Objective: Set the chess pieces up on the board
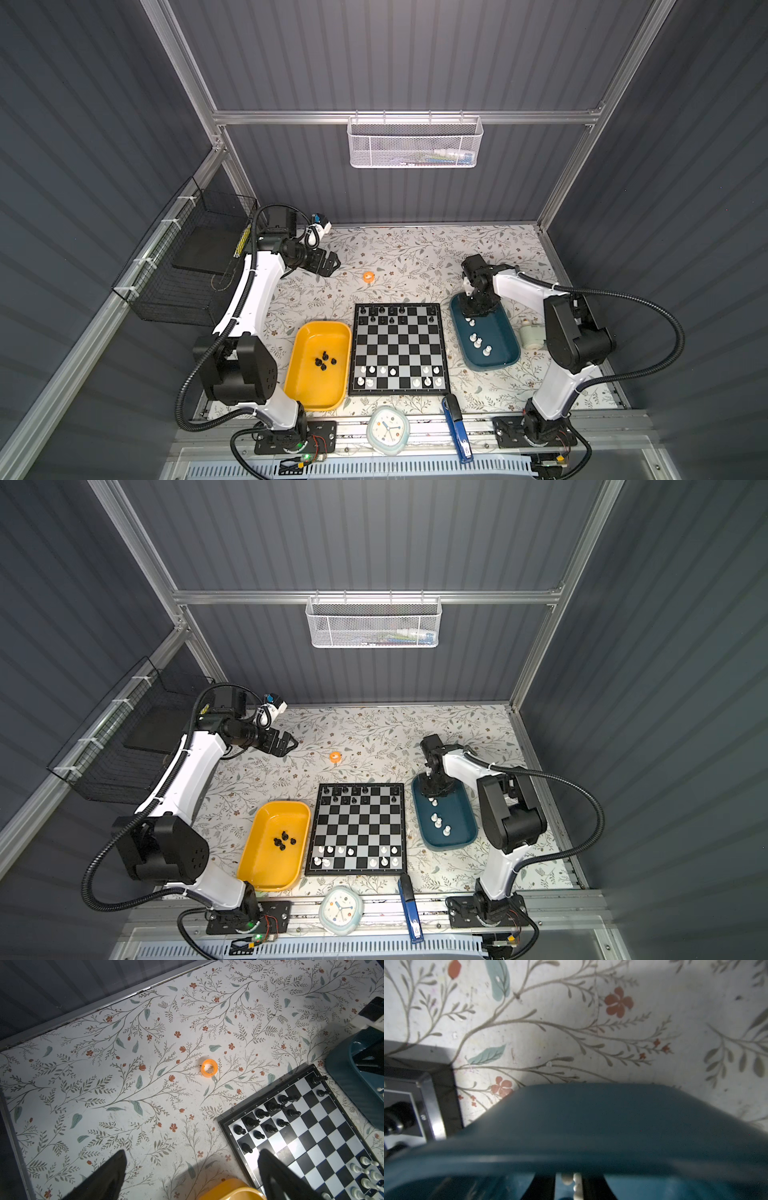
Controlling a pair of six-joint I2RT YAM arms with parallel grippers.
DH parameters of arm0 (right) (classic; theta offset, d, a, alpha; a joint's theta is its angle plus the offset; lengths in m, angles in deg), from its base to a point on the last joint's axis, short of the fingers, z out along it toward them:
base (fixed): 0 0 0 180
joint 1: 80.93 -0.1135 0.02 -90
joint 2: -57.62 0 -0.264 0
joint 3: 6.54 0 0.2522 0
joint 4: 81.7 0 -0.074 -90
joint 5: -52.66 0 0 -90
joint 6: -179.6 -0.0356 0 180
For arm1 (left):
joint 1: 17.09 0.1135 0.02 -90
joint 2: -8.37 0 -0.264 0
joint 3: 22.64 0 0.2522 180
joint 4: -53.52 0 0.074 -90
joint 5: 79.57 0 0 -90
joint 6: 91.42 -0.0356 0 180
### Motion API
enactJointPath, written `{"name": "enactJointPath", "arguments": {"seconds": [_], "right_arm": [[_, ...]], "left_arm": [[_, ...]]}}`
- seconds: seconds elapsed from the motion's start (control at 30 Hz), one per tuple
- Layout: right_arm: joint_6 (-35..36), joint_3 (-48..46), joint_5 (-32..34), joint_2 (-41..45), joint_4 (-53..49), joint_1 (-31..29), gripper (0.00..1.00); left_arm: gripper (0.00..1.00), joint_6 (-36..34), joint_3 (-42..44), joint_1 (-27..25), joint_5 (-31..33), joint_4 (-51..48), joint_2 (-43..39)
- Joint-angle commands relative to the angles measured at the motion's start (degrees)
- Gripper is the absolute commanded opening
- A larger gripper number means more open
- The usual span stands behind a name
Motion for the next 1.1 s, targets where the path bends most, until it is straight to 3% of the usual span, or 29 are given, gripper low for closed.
{"name": "enactJointPath", "arguments": {"seconds": [0.0, 1.07], "right_arm": [[0.41, -0.06, 0.8, -0.68, -0.68, -0.34, 0.25], [0.61, 0.67, 1.61, -0.56, -1.41, -0.37, 0.24]], "left_arm": [[0.99, -0.89, 0.32, -0.29, 0.25, -1.5, -0.63], [0.99, -0.92, 0.42, -0.29, 0.25, -1.5, -0.91]]}}
